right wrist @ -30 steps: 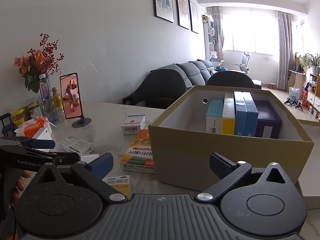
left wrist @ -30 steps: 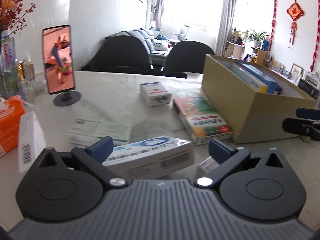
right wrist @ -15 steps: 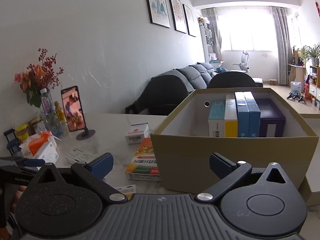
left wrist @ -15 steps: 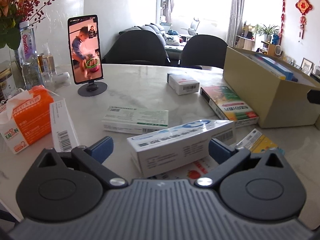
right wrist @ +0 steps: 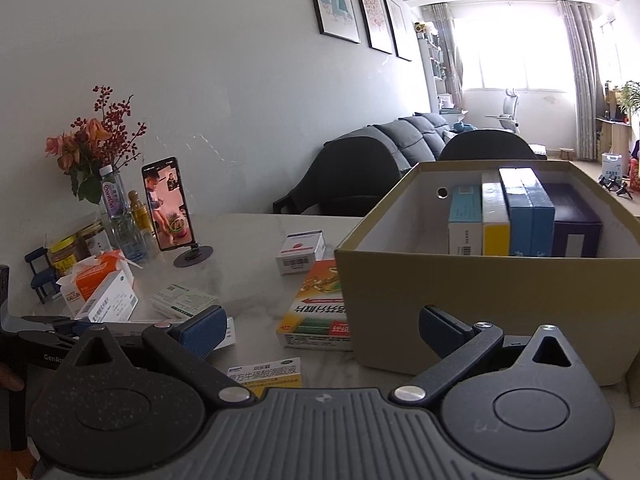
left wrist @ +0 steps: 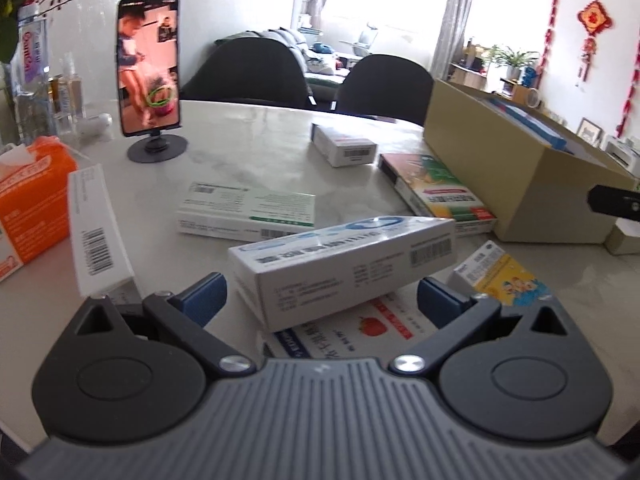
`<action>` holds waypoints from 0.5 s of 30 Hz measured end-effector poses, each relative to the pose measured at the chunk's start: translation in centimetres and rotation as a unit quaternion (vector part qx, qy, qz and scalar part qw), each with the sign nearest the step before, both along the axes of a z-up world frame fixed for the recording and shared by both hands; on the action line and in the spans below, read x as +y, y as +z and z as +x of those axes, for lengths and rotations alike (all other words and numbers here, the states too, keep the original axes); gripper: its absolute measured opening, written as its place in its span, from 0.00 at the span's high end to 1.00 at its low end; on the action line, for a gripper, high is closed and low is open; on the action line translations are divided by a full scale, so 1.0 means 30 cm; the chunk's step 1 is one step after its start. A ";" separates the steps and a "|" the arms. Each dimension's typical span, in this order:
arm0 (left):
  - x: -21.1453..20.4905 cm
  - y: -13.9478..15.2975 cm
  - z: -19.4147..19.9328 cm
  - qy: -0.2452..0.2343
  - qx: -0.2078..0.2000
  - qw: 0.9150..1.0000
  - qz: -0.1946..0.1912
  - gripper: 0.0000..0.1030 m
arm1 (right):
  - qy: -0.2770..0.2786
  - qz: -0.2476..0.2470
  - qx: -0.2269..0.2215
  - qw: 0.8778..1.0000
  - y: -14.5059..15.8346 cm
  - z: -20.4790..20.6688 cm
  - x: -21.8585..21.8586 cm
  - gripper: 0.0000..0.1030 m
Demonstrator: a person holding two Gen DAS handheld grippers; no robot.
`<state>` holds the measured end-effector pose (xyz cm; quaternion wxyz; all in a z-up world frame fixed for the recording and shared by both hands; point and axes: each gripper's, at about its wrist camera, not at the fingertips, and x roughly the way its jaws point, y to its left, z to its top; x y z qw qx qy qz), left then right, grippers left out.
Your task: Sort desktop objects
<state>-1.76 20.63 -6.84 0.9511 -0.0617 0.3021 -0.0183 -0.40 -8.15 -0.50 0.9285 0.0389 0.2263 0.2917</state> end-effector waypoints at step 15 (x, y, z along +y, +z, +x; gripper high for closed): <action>-0.077 0.016 -0.022 -0.095 -0.008 0.995 -0.009 0.00 | 0.002 0.004 0.009 1.000 -0.017 0.004 0.002 0.00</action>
